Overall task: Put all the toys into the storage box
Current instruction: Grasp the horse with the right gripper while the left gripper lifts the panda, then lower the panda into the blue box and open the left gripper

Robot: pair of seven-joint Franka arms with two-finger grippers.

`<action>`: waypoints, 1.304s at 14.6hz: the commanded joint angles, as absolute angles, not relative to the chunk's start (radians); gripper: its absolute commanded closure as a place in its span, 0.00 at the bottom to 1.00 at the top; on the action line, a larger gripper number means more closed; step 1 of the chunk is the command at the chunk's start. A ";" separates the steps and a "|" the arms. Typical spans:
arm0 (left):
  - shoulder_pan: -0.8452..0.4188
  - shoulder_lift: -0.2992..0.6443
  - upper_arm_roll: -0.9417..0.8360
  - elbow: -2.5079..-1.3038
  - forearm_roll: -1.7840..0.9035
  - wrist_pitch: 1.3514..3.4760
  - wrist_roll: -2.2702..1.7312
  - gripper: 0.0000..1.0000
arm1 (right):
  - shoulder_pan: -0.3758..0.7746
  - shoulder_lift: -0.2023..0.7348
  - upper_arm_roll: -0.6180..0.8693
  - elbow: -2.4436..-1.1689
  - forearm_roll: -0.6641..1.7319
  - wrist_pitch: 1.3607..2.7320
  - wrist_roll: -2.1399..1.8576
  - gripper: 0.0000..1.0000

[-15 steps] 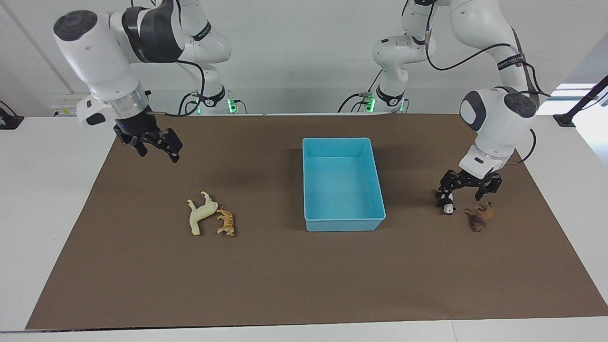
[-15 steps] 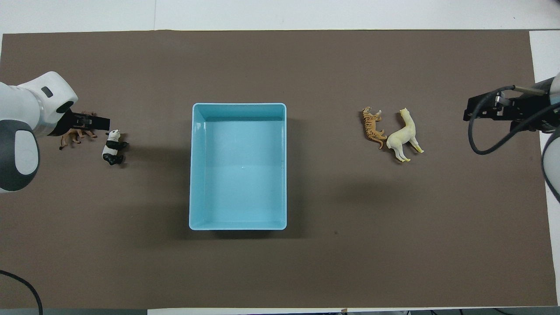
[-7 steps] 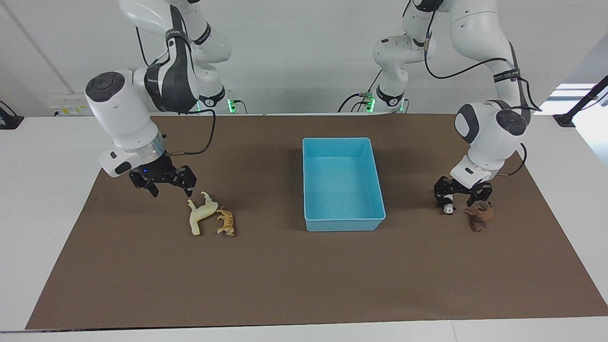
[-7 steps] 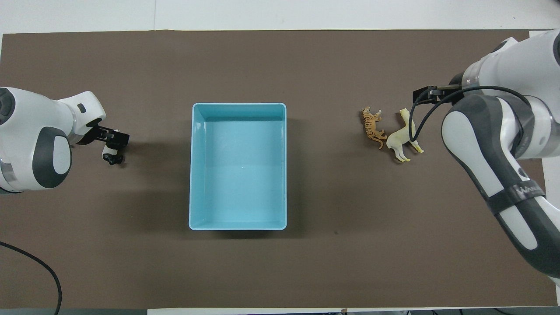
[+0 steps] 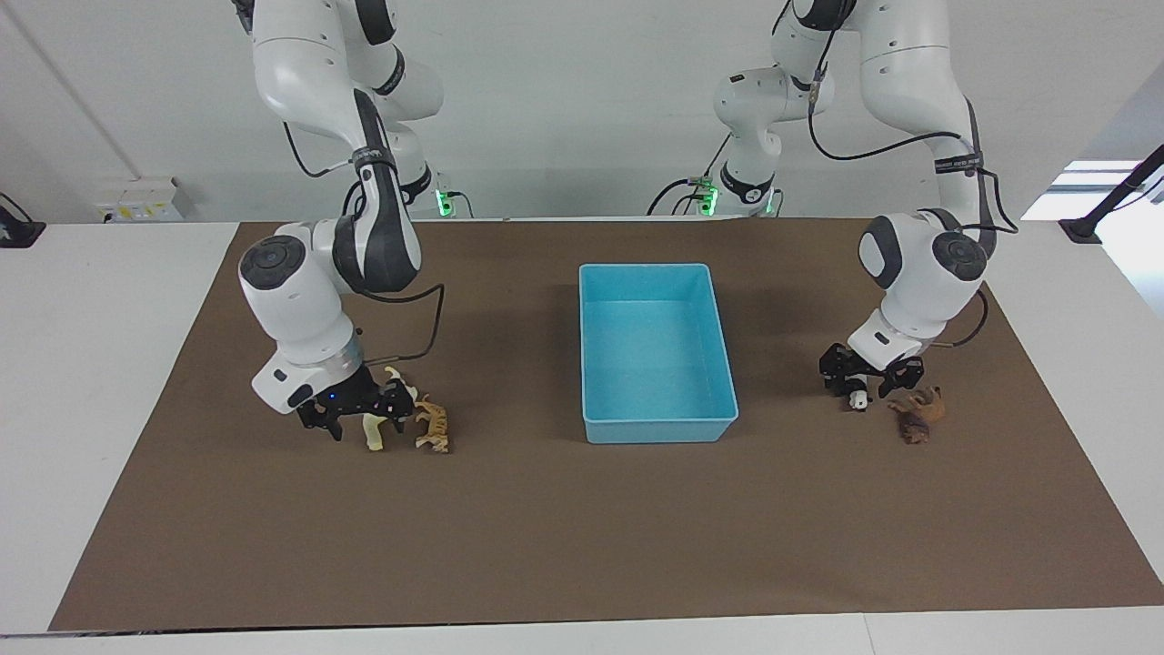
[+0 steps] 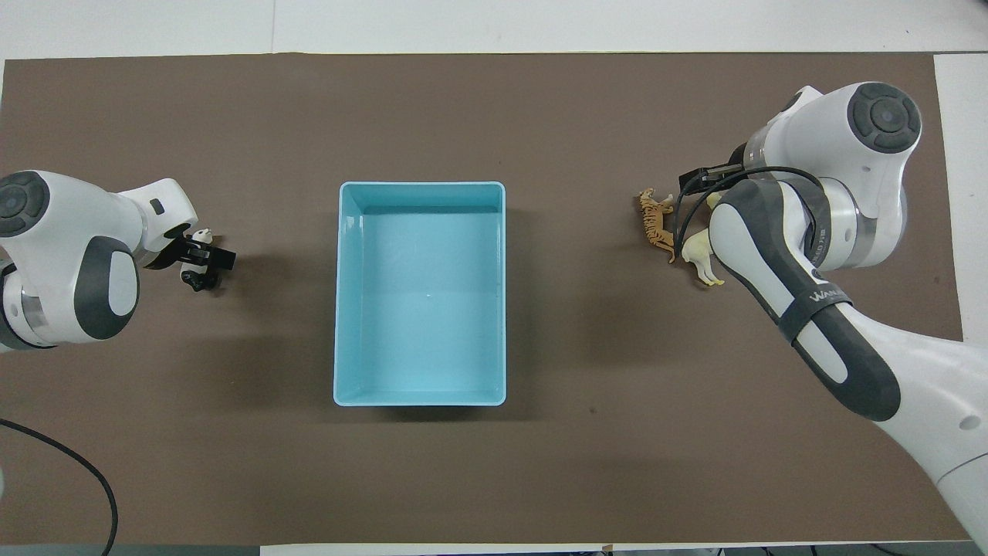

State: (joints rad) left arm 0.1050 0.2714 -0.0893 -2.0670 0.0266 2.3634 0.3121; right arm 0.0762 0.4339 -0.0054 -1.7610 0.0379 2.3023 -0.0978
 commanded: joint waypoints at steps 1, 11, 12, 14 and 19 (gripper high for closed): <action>0.115 0.267 -0.094 -2.098 0.035 2.398 0.313 0.29 | 0.052 0.436 -0.002 -1.769 0.043 2.312 -0.184 0.00; -0.058 0.255 -0.107 -1.743 0.026 1.964 -0.140 0.82 | 0.058 0.456 -0.002 -1.842 0.049 2.430 -0.183 0.01; -0.108 0.253 -0.107 -1.703 0.023 1.919 -0.241 0.82 | 0.055 0.456 -0.002 -1.850 0.049 2.436 -0.184 0.01; -0.199 0.250 -0.109 -1.651 -0.021 1.881 -0.420 0.82 | 0.052 0.454 -0.002 -1.858 0.049 2.442 -0.186 0.12; -0.356 0.177 -0.109 -1.808 -0.037 2.004 -0.597 0.74 | 0.040 0.446 -0.002 -1.891 0.055 2.462 -0.178 0.91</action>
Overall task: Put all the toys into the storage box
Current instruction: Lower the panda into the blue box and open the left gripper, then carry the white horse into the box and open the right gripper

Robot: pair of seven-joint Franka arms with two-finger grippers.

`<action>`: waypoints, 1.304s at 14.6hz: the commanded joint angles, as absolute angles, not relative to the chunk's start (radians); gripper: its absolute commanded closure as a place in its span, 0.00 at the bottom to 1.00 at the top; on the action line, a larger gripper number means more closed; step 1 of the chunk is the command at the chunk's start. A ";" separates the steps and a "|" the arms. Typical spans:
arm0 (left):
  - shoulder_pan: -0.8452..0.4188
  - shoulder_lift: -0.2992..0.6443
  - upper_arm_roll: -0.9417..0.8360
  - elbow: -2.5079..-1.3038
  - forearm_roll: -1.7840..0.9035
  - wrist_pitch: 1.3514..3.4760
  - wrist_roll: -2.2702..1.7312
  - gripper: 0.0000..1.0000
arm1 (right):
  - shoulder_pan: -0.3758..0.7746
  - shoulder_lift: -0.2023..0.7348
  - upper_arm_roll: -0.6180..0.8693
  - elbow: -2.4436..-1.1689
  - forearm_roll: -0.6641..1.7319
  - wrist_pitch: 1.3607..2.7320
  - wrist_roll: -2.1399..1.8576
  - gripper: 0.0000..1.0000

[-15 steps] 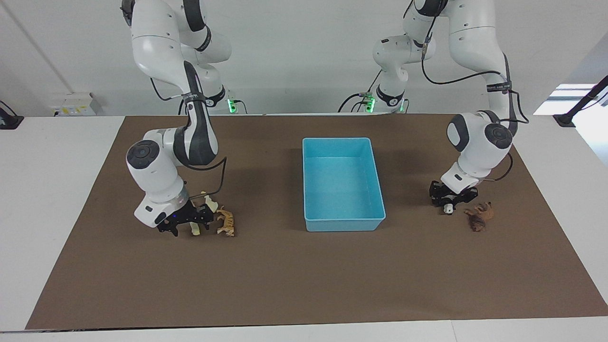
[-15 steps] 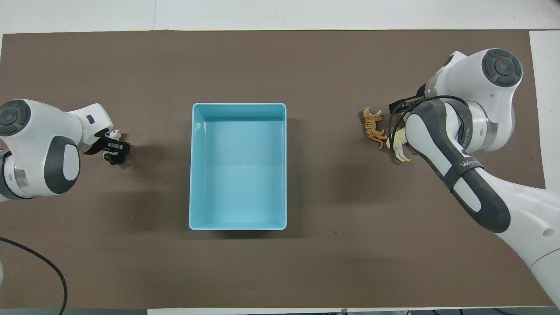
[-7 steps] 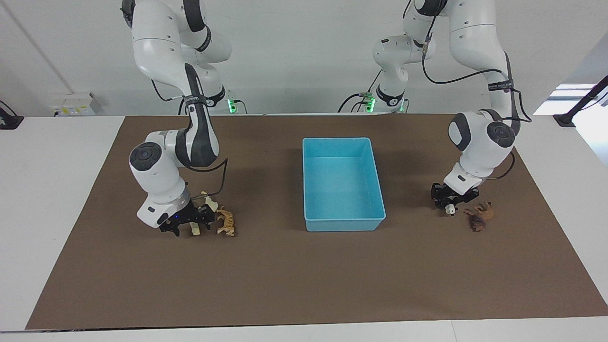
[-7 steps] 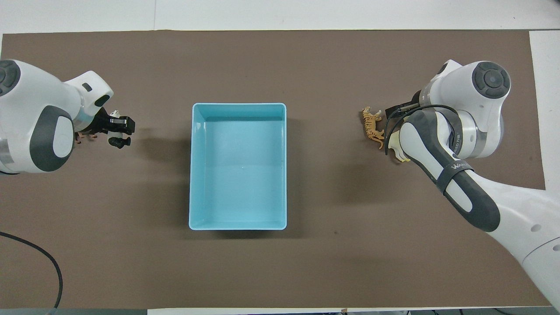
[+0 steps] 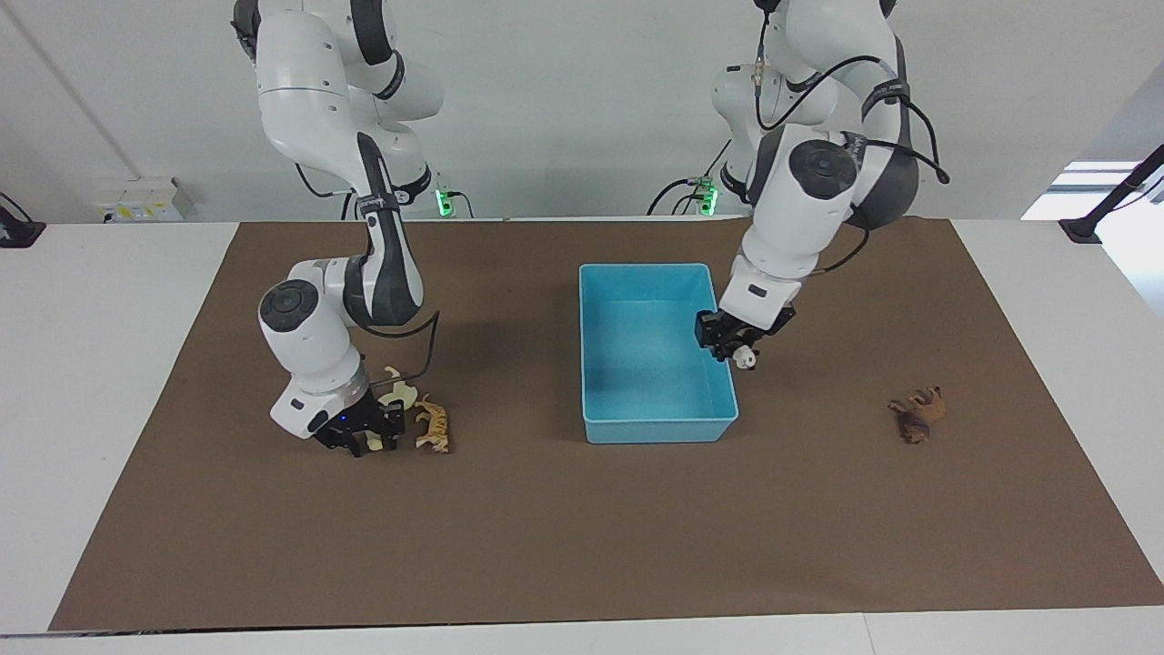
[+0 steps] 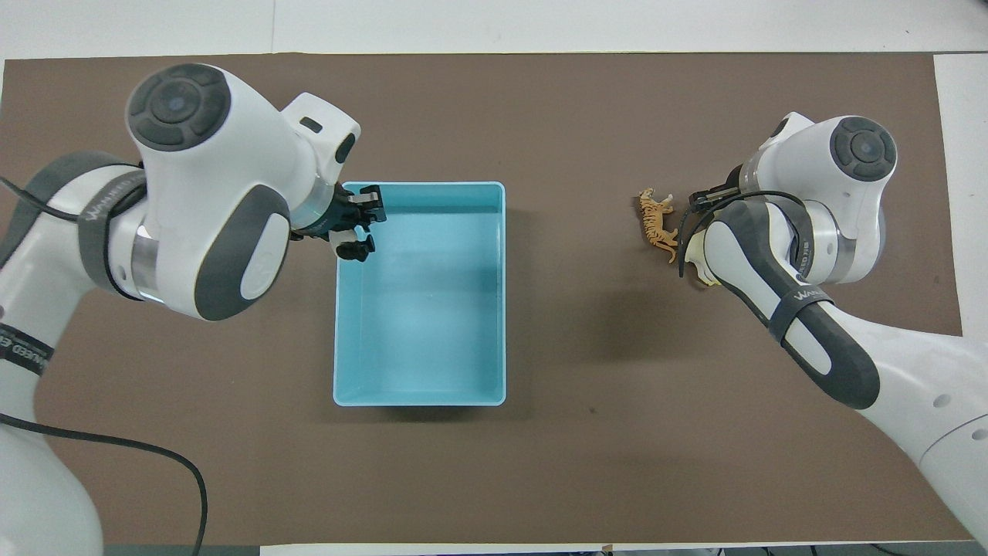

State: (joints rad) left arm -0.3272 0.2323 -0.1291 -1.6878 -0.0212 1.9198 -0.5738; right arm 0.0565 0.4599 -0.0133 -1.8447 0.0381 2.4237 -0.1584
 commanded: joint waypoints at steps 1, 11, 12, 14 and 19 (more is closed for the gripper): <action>-0.374 0.152 -0.107 -1.871 -0.035 2.054 -0.610 0.67 | 0.040 0.445 -0.002 -1.891 0.055 2.461 -0.179 1.00; -0.254 0.118 -0.094 -1.859 0.014 2.031 -0.507 0.00 | 0.035 0.403 0.000 -1.747 0.121 2.234 -0.172 1.00; -0.211 0.118 -0.092 -1.858 0.018 2.039 -0.420 0.00 | 0.037 0.403 0.000 -1.720 0.152 2.209 -0.154 1.00; -0.113 0.123 -0.092 -1.853 0.020 2.049 -0.243 0.00 | 0.051 0.403 0.000 -1.637 0.216 2.131 -0.076 1.00; 0.073 0.152 -0.087 -1.855 0.050 2.160 0.148 0.00 | 0.234 0.437 -0.005 -1.419 0.200 1.985 0.367 1.00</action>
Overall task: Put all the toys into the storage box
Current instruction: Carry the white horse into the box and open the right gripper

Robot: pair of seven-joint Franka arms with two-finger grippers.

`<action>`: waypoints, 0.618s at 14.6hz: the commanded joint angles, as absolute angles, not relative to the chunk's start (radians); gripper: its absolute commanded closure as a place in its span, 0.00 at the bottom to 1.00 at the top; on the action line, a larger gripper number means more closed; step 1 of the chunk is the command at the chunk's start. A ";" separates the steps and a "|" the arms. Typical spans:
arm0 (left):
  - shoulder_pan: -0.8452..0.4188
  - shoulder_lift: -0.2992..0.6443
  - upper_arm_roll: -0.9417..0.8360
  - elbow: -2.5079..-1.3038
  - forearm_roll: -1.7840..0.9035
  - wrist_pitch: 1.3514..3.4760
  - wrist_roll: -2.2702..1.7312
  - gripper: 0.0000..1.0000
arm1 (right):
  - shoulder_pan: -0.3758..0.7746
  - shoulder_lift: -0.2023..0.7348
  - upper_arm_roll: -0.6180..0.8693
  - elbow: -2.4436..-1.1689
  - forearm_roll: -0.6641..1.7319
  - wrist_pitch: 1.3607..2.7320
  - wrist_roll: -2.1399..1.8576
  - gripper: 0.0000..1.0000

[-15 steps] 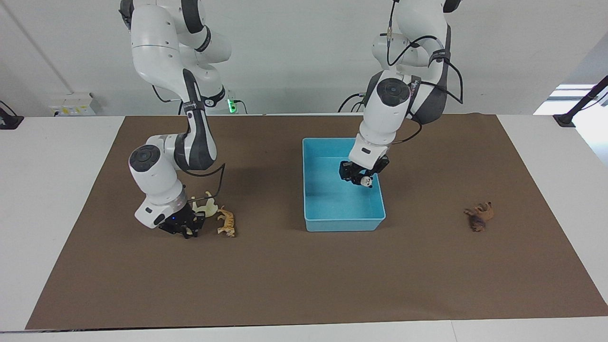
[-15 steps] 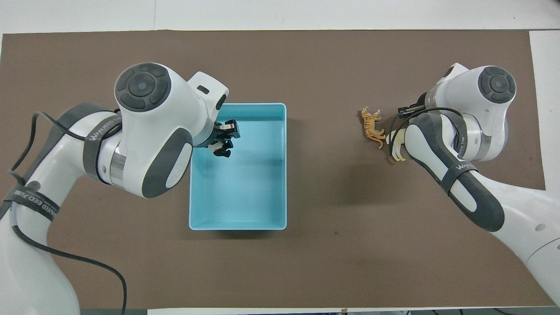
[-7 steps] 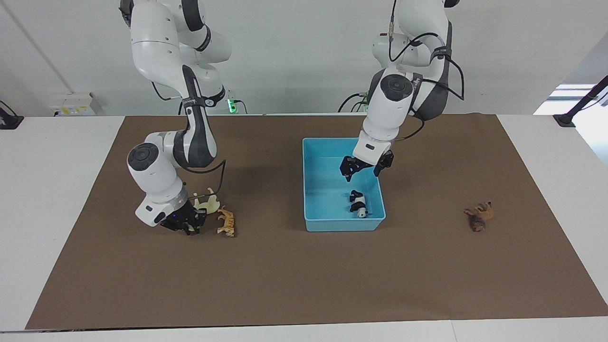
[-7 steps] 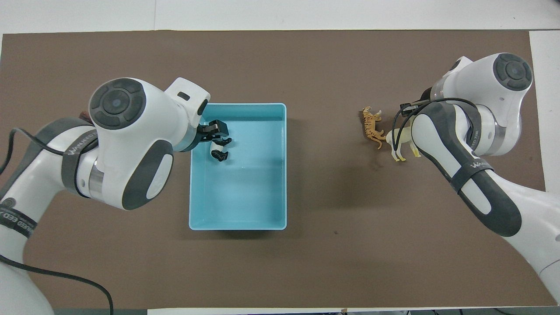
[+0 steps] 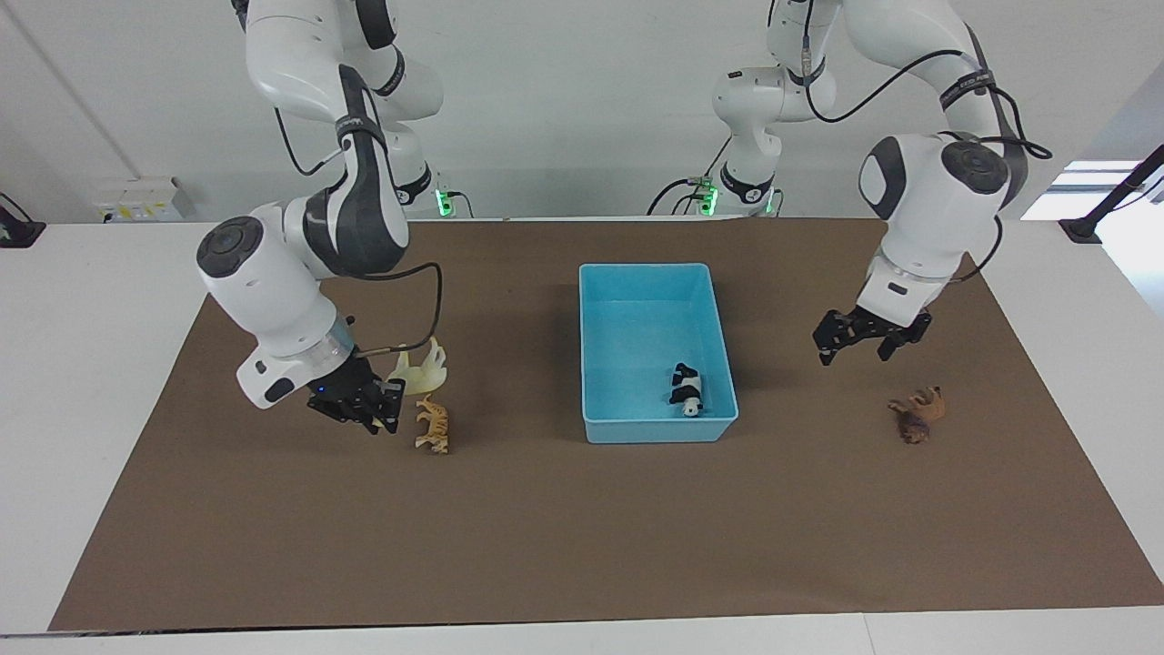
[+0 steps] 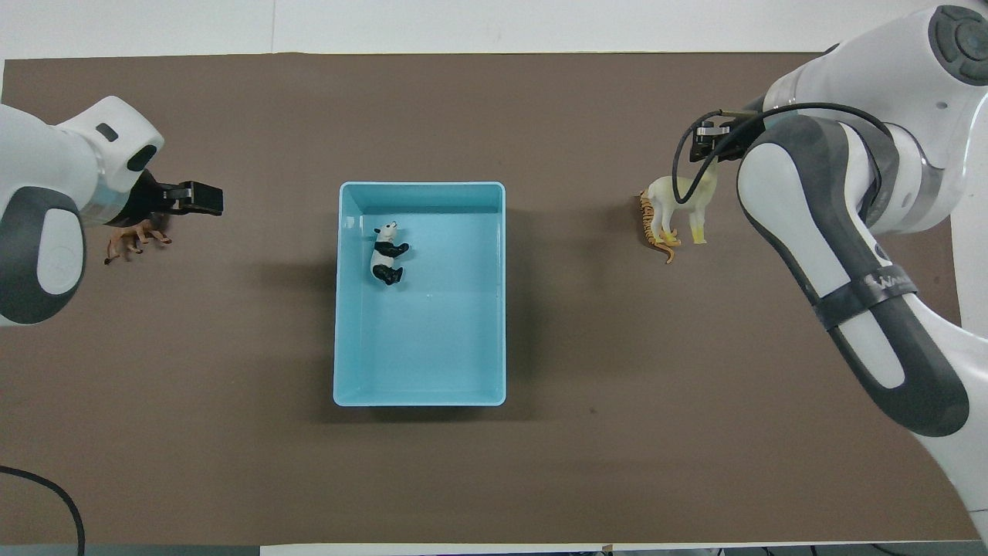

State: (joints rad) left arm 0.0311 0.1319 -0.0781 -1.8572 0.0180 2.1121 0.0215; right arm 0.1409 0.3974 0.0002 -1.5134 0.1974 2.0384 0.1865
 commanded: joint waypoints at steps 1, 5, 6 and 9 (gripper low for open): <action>0.104 0.178 -0.089 -1.855 0.086 2.198 0.203 0.00 | 0.273 0.452 -0.002 -1.379 0.195 1.983 0.470 1.00; 0.153 0.241 -0.089 -1.859 0.130 2.325 0.268 0.00 | 0.458 0.463 -0.003 -1.355 0.196 2.046 0.786 1.00; 0.158 0.253 -0.089 -1.858 0.130 2.338 0.281 0.00 | 0.492 0.468 -0.003 -1.355 0.196 2.075 0.863 1.00; 0.161 0.326 -0.086 -1.856 0.138 2.446 0.279 0.00 | 0.549 0.474 -0.003 -1.362 0.193 2.126 0.940 1.00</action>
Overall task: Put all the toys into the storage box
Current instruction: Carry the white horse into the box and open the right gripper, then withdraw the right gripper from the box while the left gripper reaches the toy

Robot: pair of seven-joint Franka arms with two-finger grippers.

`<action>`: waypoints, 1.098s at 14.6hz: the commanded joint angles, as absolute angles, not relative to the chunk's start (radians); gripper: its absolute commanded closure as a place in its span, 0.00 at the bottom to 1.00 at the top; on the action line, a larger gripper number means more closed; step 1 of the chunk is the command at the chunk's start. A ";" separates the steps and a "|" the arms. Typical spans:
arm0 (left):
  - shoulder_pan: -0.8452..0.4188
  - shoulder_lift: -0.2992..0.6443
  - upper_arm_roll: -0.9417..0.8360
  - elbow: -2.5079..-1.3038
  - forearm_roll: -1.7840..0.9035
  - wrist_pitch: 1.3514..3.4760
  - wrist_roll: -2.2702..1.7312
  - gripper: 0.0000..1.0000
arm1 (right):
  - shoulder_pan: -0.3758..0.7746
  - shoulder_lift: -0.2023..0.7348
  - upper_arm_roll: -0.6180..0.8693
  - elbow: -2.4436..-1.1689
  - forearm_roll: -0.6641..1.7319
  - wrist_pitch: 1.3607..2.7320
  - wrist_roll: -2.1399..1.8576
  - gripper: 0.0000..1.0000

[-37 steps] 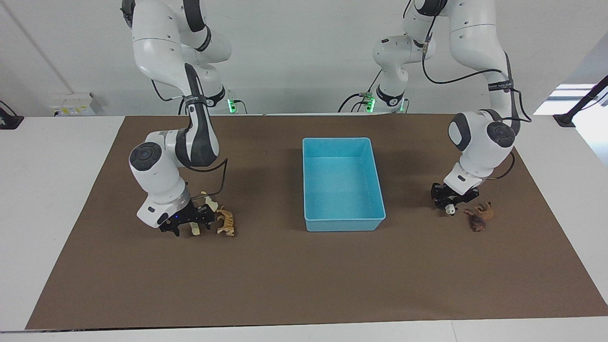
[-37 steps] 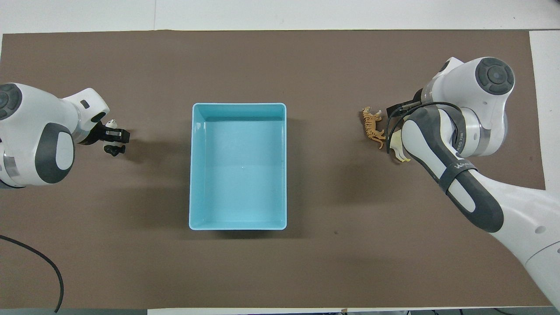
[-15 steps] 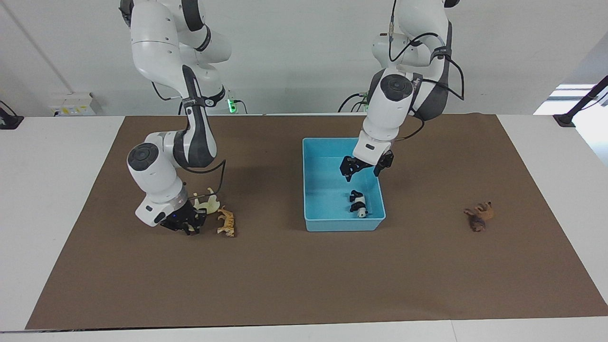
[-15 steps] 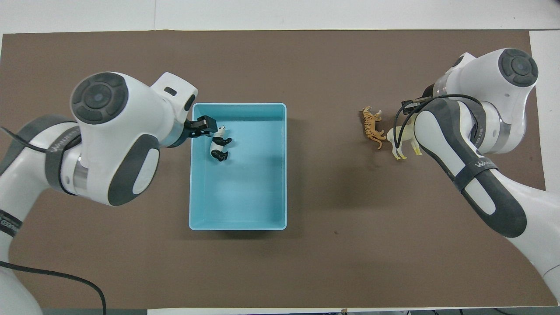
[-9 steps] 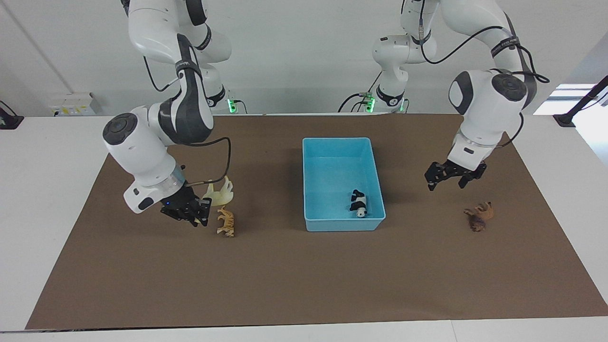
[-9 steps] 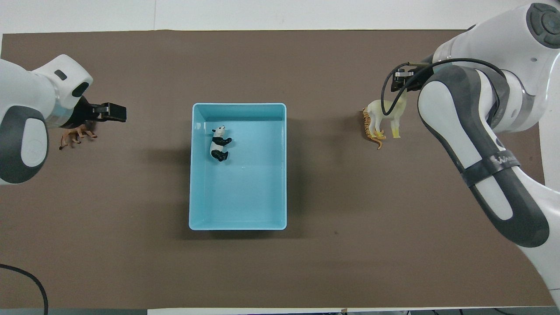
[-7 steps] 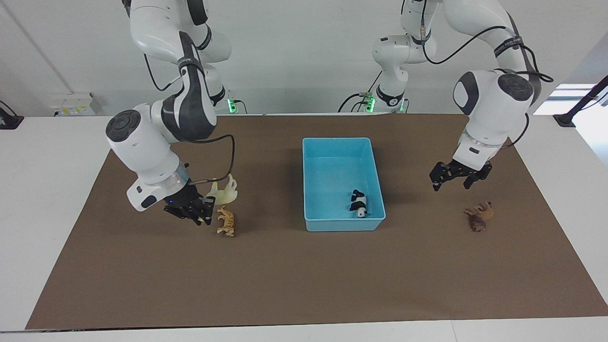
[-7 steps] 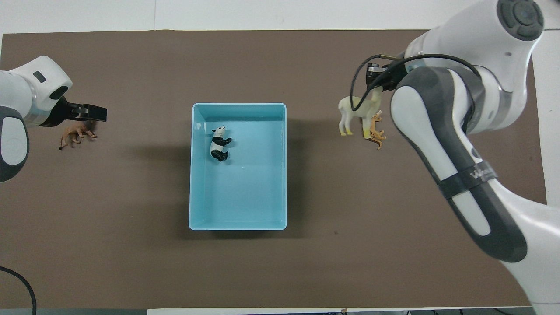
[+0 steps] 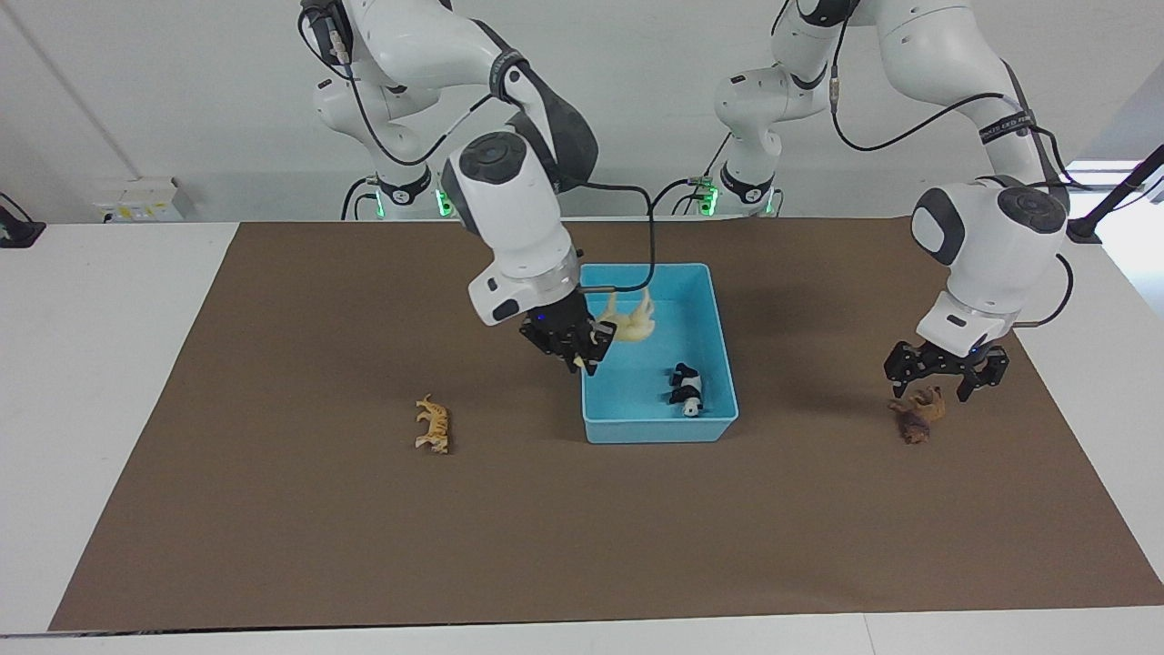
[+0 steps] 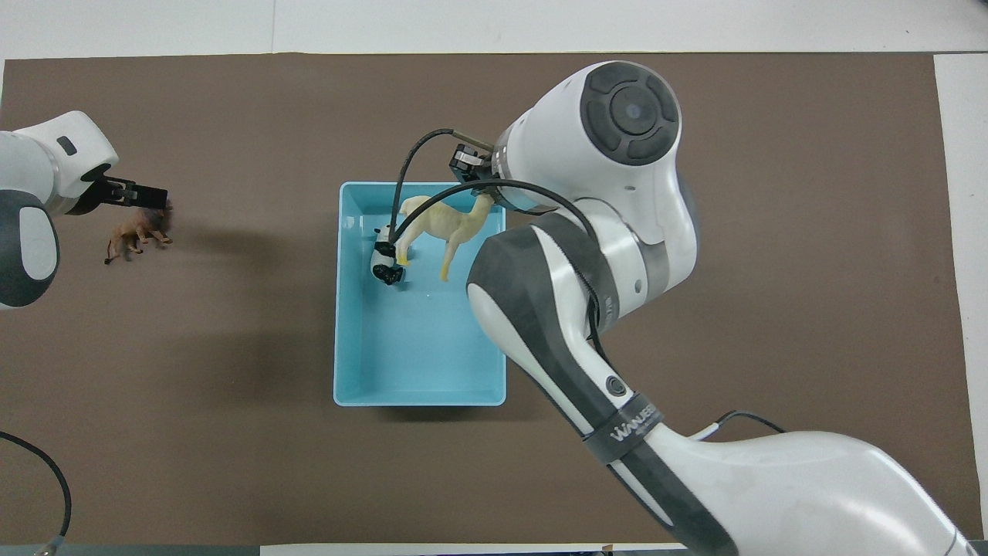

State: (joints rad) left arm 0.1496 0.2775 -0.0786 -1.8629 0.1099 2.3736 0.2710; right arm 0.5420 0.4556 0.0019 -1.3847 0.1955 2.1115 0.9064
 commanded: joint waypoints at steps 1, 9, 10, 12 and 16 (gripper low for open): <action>0.161 0.354 -0.075 -1.853 0.153 2.473 0.279 0.00 | 0.549 0.474 -0.003 -1.367 0.187 2.128 0.942 1.00; 0.158 0.428 -0.031 -1.853 0.172 2.585 0.273 0.00 | 0.532 0.466 -0.012 -1.404 0.181 2.126 0.940 0.00; 0.160 0.429 -0.031 -1.855 0.172 2.586 0.273 0.00 | 0.519 0.465 -0.017 -1.396 0.181 2.119 0.927 0.00; 0.161 0.434 -0.029 -1.861 0.173 2.586 0.275 0.00 | 0.441 0.463 -0.015 -1.399 0.160 2.111 0.799 0.00; 0.160 0.442 -0.029 -1.870 0.173 2.585 0.273 0.05 | 0.322 0.448 -0.015 -1.469 0.161 2.112 0.465 0.00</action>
State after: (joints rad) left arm 0.1535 0.4310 -0.0294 -1.8633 0.1520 2.5627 0.2741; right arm 0.3679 0.4713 -0.0283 -1.4204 0.1701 2.1128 0.5741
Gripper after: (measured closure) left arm 0.013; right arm 0.000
